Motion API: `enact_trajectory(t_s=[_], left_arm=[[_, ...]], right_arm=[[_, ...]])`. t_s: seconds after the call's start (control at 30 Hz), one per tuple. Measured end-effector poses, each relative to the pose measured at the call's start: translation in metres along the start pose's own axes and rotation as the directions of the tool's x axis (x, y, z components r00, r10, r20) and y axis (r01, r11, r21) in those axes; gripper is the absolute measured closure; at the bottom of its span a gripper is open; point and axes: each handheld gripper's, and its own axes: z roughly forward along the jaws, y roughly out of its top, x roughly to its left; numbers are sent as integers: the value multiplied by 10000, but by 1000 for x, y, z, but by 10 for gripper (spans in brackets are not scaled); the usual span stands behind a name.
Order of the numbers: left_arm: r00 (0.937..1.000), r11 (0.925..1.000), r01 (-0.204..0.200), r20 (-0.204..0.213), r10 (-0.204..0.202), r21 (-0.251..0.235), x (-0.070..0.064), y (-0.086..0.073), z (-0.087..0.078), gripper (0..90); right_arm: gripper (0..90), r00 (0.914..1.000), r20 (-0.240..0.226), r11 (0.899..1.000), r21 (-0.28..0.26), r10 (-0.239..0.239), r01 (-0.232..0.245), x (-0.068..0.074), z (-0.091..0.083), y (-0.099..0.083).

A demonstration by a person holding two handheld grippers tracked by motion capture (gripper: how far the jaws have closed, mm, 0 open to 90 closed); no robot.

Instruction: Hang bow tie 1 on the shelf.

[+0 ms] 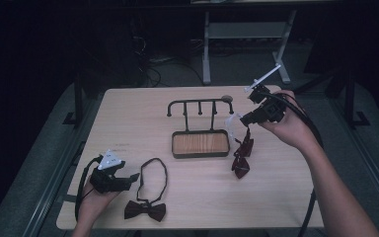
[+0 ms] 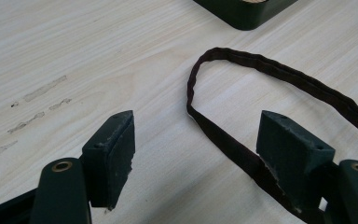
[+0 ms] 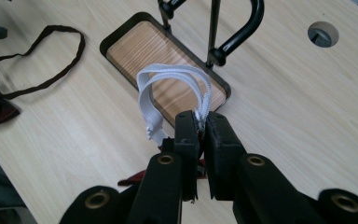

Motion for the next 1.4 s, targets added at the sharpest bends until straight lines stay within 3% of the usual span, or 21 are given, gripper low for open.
enact_trajectory(t_s=[0.83,1.17,1.4], left_arm=[[10000,10000,-96,14,96,18,0,0,1,284],[9999,9999,-120,63,120,4,-1,0,1,284],[9999,9999,-85,89,85,88,-2,0,1,284]], right_arm=[[835,9966,390,9974,-34,723,-722,-23,13,28],[830,9916,423,9925,-55,1222,-1221,-35,20,25],[791,9916,222,9919,-22,1271,-1270,-38,26,20]])
